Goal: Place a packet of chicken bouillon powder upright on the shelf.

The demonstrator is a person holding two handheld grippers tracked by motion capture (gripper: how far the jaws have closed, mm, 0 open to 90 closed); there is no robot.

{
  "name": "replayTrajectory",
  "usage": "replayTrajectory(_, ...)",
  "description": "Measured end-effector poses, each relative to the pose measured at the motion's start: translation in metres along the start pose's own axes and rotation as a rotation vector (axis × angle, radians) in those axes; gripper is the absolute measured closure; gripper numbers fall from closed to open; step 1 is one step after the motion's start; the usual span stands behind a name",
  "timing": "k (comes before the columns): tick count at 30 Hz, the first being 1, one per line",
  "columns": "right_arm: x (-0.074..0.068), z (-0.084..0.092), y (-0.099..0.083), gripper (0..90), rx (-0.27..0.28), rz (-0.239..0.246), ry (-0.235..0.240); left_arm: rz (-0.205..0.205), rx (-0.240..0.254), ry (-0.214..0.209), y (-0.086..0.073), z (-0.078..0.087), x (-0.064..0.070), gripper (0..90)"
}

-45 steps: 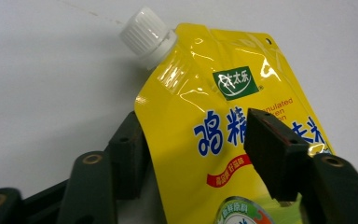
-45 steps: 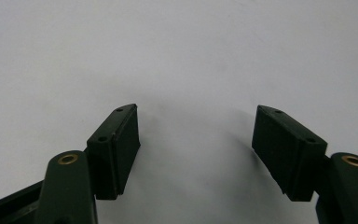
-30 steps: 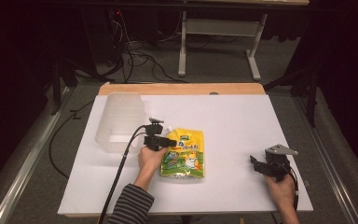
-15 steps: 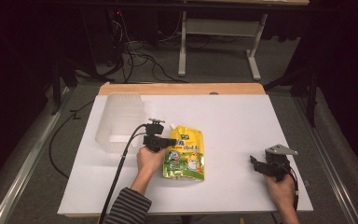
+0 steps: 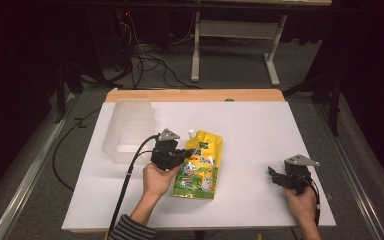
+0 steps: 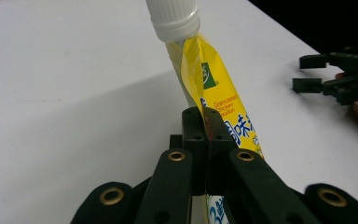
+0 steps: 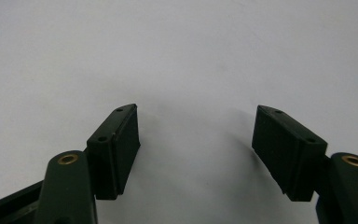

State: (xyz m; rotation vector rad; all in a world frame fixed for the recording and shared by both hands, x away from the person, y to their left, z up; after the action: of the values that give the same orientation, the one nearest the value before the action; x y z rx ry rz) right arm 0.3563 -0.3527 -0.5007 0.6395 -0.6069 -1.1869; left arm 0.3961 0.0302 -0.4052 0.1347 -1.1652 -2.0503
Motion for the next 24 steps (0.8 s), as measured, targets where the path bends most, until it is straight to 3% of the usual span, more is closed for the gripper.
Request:
replayTrajectory(3,0.0,0.0,0.0,32.0,0.001,0.003,-0.001,-0.043,0.01,0.004,0.001,0.007,0.008,90.0)
replayTrajectory(7,-0.001,0.0,0.0,32.1,0.001,0.002,-0.002,-0.057,0.023,-0.021,0.002,0.011,0.016,90.0)
replayTrajectory(14,-0.001,0.0,0.0,32.0,0.0,0.004,-0.003,-0.13,0.021,-0.044,0.008,0.02,0.028,90.0)
replayTrajectory(20,0.0,0.0,0.0,31.6,0.0,-0.002,-0.002,-0.176,0.01,-0.047,0.015,0.028,0.035,90.0)
replayTrajectory(24,0.0,0.0,0.0,31.6,-0.001,-0.003,-0.002,-0.183,0.009,-0.047,0.016,0.032,0.034,90.0)
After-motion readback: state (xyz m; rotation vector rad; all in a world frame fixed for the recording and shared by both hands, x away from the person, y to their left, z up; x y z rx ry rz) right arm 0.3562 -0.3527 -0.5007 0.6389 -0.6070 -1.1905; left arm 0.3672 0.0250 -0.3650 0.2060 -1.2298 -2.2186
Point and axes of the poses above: each handheld gripper's, and its own axes: z roughly backward along the jaws, y roughly out of its top, x roughly to its right, the point moved 3 cm from there along -z, roughly forward along the jaws
